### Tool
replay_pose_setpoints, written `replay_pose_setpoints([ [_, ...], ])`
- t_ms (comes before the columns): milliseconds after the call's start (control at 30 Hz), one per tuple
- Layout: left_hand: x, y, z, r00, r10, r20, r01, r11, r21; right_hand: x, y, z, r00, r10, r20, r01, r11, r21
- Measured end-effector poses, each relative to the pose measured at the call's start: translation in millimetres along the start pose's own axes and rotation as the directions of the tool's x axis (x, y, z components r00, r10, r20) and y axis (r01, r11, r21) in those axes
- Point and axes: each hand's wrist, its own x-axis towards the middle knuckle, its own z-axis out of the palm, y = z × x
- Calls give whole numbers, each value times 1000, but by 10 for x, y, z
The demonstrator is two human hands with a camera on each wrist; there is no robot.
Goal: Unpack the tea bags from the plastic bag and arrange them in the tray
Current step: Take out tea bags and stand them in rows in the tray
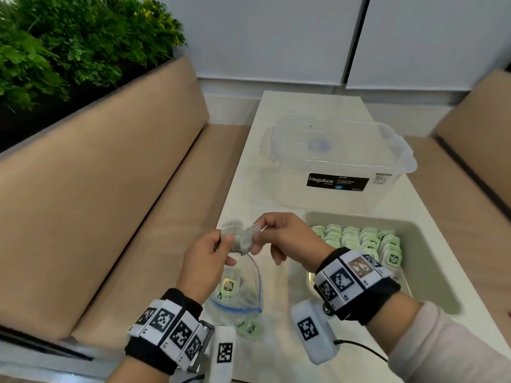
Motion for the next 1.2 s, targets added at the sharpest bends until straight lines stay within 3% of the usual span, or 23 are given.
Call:
replay_pose_setpoints([
  [133, -6, 147, 188, 998, 35, 53, -35, 999, -1, -98, -47, -162, 999, 8, 34, -7, 999, -42],
  [267, 1, 227, 345, 997, 43, 64, -41, 999, -28, -190, -41, -370, 1000, -14, 3, 14, 968, -251],
  [500, 60, 267, 556, 994, 106, 31, -107, 994, 26, -293, -70, -857, 995, 31, 97, 37, 780, -625],
  [733, -42, 442, 707, 985, 130, 109, -112, 981, -158, -376, -164, -1103, 980, 40, 195, 83, 807, -585],
  [933, -56, 685, 714, 920, 222, 324, -237, 972, 5, -406, -347, -1135, 957, 79, 280, 159, 666, -729],
  [1067, -76, 801, 749, 854, 173, 490, -170, 984, -52, -421, -429, -1139, 941, 139, 310, 180, 570, -802],
  [1133, -60, 799, 787, 811, 229, 538, -215, 972, -88, -437, -476, -1131, 940, 162, 299, 174, 526, -833],
  [1200, -67, 826, 822, 802, 283, 526, -256, 958, -126, -458, -521, -1157, 950, 154, 273, 155, 526, -836],
])
